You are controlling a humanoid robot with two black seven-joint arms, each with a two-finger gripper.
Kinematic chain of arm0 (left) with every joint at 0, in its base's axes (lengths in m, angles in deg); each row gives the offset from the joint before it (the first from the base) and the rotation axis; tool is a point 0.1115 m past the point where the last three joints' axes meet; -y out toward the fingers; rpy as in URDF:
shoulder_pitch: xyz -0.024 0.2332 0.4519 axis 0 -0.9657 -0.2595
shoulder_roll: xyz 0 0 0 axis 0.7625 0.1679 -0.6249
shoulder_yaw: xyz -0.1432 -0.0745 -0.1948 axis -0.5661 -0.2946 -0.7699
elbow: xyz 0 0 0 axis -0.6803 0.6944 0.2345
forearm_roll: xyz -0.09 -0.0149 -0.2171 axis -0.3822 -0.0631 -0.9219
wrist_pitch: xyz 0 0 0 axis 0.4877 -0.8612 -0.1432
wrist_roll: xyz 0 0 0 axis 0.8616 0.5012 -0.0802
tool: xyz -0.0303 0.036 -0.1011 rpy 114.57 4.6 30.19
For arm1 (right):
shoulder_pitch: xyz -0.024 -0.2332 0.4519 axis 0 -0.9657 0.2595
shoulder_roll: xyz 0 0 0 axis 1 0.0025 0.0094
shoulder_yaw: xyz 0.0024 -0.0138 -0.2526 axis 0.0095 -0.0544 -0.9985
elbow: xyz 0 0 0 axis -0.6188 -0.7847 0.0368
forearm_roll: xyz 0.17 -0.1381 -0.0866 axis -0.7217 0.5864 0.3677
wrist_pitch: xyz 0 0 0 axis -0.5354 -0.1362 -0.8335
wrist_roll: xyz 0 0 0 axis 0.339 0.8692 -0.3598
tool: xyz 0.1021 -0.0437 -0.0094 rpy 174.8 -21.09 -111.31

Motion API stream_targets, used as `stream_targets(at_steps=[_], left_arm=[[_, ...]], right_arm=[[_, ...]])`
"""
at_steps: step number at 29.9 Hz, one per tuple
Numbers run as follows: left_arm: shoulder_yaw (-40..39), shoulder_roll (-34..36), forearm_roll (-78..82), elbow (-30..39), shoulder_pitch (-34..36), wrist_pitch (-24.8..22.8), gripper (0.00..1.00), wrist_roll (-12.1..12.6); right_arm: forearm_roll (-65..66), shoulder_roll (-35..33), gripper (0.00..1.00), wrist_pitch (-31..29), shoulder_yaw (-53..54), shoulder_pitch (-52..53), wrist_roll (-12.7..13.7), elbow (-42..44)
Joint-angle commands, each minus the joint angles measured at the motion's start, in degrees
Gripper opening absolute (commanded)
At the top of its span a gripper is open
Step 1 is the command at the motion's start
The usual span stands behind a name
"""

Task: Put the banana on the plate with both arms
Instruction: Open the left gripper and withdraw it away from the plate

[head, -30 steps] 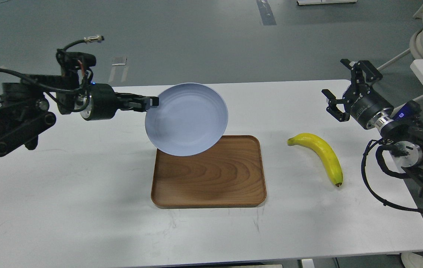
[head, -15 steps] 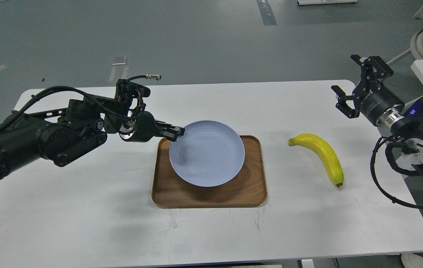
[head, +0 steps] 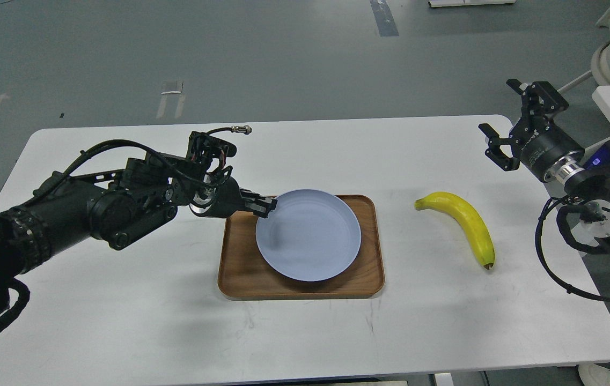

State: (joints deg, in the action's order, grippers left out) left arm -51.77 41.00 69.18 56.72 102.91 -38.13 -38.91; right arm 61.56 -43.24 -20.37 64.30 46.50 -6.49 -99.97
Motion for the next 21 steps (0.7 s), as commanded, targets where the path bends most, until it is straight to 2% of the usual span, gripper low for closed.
stream_targets(at_steps=[1, 2, 3, 5, 6, 7, 11, 16, 21], left_arm=[[0.1, -0.1, -0.3, -0.1, 0.0, 0.0, 0.00, -0.2], [0.0, -0.1, -0.6, -0.1, -0.1, 0.0, 0.13, -0.2], [0.0, -0.1, -0.6, -0.1, -0.1, 0.0, 0.33, -0.2], [0.0, -0.1, -0.8, -0.1, 0.0, 0.0, 0.60, -0.2], [-0.2, 0.0, -1.1, -0.1, 0.1, 0.0, 0.88, -0.2], [-0.4, 0.5, -1.7, -0.1, 0.1, 0.0, 0.99, -0.3], [-1.5, 2.2, -7.5, 0.0, 0.2, 0.2, 0.99, -0.9], [-10.6, 8.9, -35.5, 0.4, 0.4, 0.0, 0.99, -0.9], [-13.8, 15.8, -62.2, 0.6, -0.6, -1.1, 0.99, -1.0]], right_arm=[[0.0, 0.0, 1.00, 0.0, 0.0, -0.1, 0.0, 0.0], [0.0, 0.0, 1.00, 0.0, 0.0, -0.1, 0.0, 0.0], [0.0, 0.0, 1.00, 0.0, 0.0, -0.1, 0.0, 0.0], [0.0, 0.0, 1.00, 0.0, 0.0, 0.1, 0.0, 0.0], [0.0, 0.0, 1.00, 0.0, 0.0, 0.1, 0.0, 0.0], [0.0, -0.1, 1.00, 0.0, 0.0, 0.2, 0.0, -0.1], [0.0, -1.7, 1.00, 0.0, 0.0, 0.3, 0.0, -0.4], [1.0, -3.7, 1.00, 0.0, 0.0, 0.8, 0.0, -0.4], [6.0, -4.3, 1.00, 0.0, -0.1, 1.4, 0.0, -0.5]])
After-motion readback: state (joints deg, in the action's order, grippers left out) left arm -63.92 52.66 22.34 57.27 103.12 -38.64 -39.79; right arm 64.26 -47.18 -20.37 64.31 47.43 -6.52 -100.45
